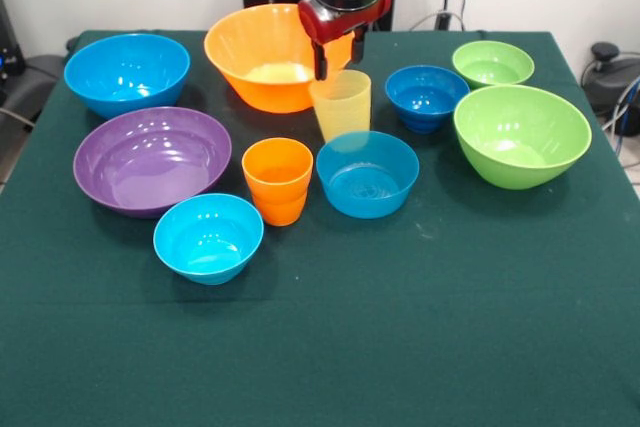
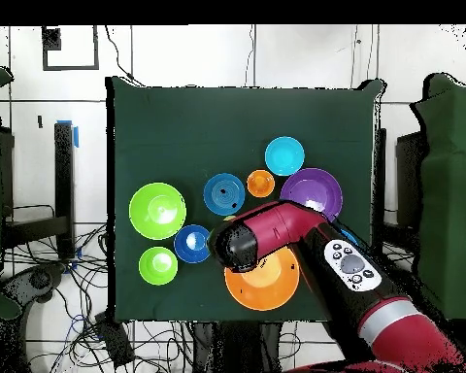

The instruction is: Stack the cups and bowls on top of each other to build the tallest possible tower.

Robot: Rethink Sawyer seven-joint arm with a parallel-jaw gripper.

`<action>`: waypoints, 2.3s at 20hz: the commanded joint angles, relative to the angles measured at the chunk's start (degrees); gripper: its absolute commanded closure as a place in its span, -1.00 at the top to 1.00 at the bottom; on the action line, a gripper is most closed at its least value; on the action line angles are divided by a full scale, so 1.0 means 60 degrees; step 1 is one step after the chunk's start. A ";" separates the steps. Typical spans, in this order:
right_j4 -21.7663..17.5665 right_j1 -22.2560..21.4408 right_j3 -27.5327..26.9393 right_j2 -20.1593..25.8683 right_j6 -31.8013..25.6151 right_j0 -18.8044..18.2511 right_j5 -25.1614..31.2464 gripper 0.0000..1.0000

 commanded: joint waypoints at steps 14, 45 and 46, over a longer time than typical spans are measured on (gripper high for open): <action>-0.0612 0.0475 -0.0177 0.0257 -0.0960 0.0133 -0.0460 1.00; -0.0159 0.1079 -0.0178 -0.0239 0.0062 0.1165 -0.1364 1.00; -0.0130 0.1096 -0.0195 -0.0213 0.0004 0.1128 -0.1309 1.00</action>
